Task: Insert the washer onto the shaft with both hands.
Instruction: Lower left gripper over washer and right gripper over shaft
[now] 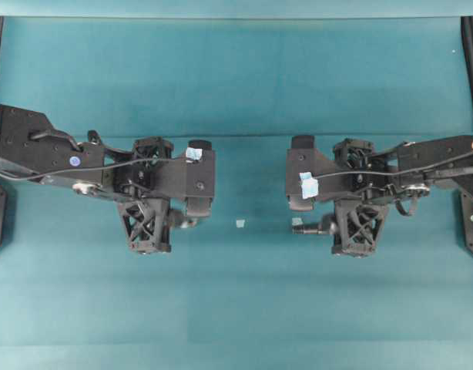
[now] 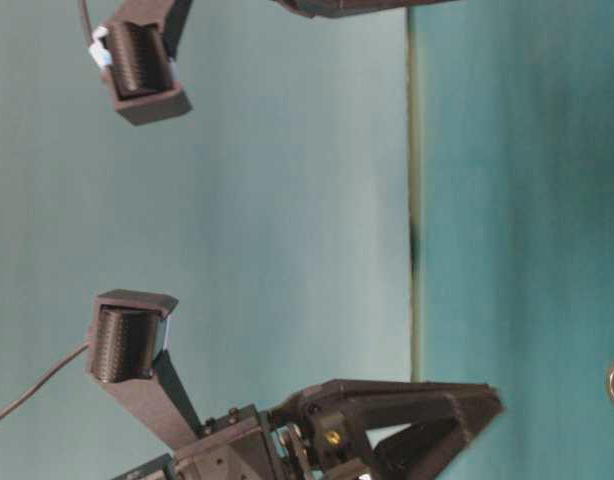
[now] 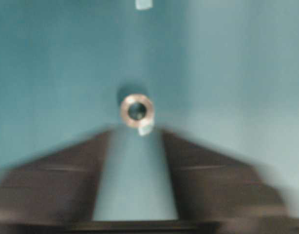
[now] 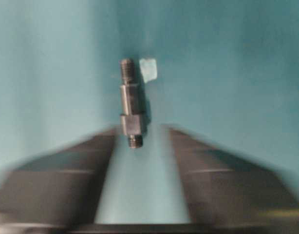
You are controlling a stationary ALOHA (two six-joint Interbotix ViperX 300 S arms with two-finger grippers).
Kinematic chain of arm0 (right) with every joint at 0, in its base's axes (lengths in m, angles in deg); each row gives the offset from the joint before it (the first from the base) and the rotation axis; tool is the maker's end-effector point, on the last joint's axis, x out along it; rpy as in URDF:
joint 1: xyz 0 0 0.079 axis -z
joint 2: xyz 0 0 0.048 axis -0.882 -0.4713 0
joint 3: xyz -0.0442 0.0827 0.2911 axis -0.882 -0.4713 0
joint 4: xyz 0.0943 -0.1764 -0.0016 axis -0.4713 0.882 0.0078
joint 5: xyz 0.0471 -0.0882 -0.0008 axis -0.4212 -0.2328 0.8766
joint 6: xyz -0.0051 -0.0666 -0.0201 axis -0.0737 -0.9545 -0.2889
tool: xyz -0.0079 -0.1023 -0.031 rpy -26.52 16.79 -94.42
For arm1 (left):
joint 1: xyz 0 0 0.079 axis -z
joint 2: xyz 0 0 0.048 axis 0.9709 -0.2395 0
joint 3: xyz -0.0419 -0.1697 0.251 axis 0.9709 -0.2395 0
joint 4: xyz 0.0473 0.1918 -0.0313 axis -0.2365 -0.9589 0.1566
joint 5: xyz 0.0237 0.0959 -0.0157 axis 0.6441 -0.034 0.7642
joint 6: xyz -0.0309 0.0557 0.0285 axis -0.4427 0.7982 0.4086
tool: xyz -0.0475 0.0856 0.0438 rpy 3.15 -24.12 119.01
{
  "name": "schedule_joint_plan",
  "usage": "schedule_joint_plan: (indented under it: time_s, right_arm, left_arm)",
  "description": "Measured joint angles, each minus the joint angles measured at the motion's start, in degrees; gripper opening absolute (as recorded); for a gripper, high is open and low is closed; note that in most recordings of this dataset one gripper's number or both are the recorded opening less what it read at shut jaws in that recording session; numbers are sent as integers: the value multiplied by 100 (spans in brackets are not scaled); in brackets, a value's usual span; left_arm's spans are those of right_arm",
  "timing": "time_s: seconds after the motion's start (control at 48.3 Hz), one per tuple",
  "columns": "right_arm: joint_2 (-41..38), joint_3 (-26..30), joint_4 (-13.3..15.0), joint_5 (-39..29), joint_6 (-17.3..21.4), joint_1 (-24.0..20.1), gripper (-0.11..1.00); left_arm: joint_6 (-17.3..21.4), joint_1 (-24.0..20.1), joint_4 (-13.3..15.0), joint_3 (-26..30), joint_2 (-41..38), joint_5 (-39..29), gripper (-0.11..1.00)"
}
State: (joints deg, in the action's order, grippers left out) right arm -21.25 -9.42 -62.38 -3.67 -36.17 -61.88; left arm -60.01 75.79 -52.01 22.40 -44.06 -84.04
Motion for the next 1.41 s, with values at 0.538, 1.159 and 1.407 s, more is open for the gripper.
schedule_joint_plan:
  time_s: [0.538,1.159,1.407]
  right_arm:
    - [-167,-158,26,281,0,-9,92]
    - [-475,-325,26,712,-9,-141,90]
    - [-545,-396,26,844,-9,-149,90]
  left_arm:
    - [9,0,0,-202,-114,334,81]
    - [-26,0,0,-255,-835,1011,80]
    - [-44,-9,0,-229,-1037,1107,80]
